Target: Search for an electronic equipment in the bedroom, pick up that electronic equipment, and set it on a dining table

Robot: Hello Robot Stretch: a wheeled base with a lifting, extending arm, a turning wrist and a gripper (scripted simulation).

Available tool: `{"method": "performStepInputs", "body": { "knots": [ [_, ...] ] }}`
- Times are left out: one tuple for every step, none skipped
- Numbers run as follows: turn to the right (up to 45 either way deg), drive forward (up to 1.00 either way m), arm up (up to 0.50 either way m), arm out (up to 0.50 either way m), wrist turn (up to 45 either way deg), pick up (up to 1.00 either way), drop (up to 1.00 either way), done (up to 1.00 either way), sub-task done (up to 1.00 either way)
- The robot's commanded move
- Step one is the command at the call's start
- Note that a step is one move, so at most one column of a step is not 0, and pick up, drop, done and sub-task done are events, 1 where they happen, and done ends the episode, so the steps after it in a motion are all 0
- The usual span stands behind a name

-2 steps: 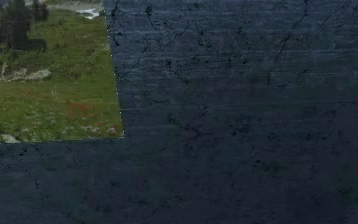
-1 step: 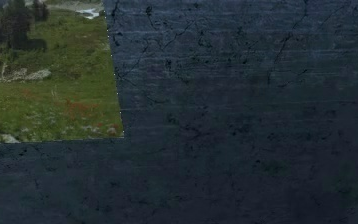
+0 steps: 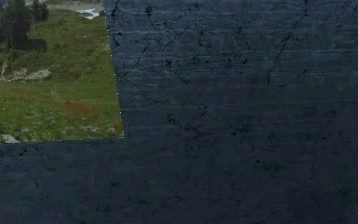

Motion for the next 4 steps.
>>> {"method": "performStepInputs", "body": {
  "knots": [
    [0.0,0.00,0.00,0.00,15.0,0.00,0.00,0.00,0.00],
    [0.0,0.00,-0.16,0.00,0.0,0.00,0.00,0.00,0.00],
    [0.0,0.00,0.00,0.00,0.0,0.00,1.00,0.00,0.00],
    [0.0,0.00,0.00,-0.10,0.0,0.00,0.00,0.00,0.00]
  ]
}}
